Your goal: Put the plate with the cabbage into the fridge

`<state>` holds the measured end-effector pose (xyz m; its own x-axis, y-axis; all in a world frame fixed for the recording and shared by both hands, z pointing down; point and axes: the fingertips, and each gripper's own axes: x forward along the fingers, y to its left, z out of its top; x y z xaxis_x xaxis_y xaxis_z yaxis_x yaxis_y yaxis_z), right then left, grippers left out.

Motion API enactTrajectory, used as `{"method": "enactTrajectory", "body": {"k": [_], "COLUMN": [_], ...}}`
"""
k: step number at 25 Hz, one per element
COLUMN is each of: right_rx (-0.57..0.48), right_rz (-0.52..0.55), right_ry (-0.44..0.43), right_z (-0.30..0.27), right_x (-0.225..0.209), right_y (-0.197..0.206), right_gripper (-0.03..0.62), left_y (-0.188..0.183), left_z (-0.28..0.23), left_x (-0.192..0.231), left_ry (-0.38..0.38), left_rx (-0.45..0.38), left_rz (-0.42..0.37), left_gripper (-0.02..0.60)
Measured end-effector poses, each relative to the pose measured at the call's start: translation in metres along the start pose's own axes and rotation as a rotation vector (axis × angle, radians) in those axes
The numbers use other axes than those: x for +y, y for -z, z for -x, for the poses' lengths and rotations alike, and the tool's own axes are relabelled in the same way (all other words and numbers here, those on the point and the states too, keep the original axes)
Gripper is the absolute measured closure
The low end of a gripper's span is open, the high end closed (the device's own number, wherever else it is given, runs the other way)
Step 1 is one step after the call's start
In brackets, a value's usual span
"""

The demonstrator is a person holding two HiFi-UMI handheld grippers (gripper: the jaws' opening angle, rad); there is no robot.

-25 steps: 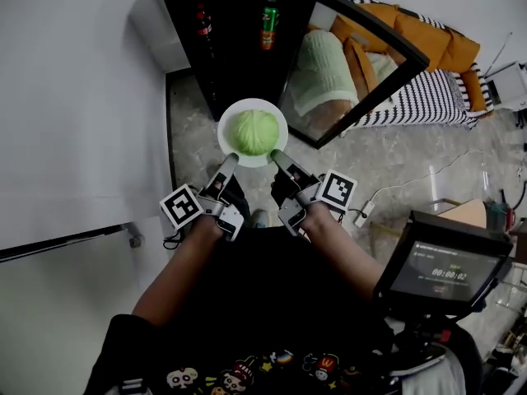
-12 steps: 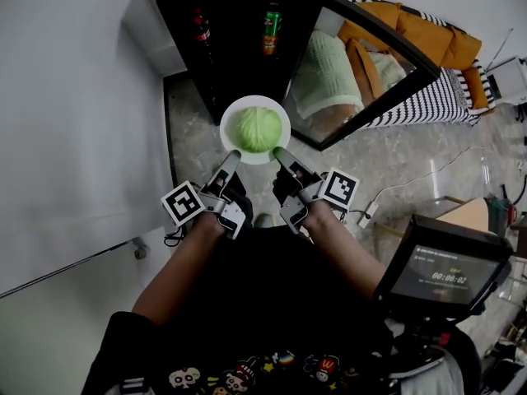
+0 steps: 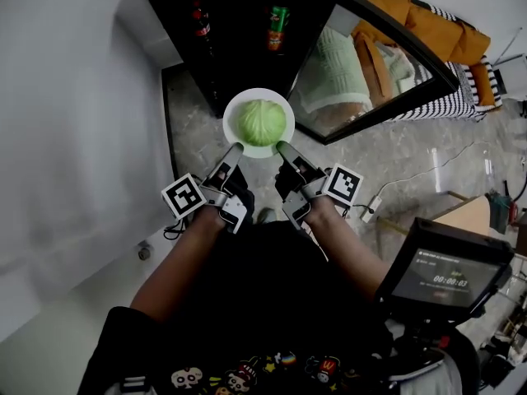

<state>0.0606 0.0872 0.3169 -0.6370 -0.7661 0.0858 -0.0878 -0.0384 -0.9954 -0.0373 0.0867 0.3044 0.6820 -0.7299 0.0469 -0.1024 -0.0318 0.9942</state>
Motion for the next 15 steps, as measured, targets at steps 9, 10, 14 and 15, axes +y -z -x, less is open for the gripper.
{"method": "enactTrajectory", "body": {"k": [9, 10, 14, 15], "right_rx": [-0.007, -0.009, -0.019, -0.021], "right_rz": [-0.013, -0.015, -0.017, -0.017], "right_ry": [0.022, 0.024, 0.041, 0.046], "right_z": [-0.045, -0.048, -0.067, -0.074], "right_x": [-0.008, -0.007, -0.011, -0.015], "right_y": [-0.019, -0.019, -0.023, -0.026], "right_gripper": [0.58, 0.58, 0.58, 0.58], "left_y": [-0.041, -0.045, -0.062, -0.068], "left_z": [-0.026, -0.027, -0.035, -0.039], "left_x": [0.013, 0.014, 0.02, 0.026], "left_ry": [-0.011, -0.012, -0.016, -0.019], "left_rx": [0.023, 0.027, 0.041, 0.044], "left_rz": [0.023, 0.022, 0.033, 0.038], "left_gripper": [0.571, 0.571, 0.571, 0.571]}}
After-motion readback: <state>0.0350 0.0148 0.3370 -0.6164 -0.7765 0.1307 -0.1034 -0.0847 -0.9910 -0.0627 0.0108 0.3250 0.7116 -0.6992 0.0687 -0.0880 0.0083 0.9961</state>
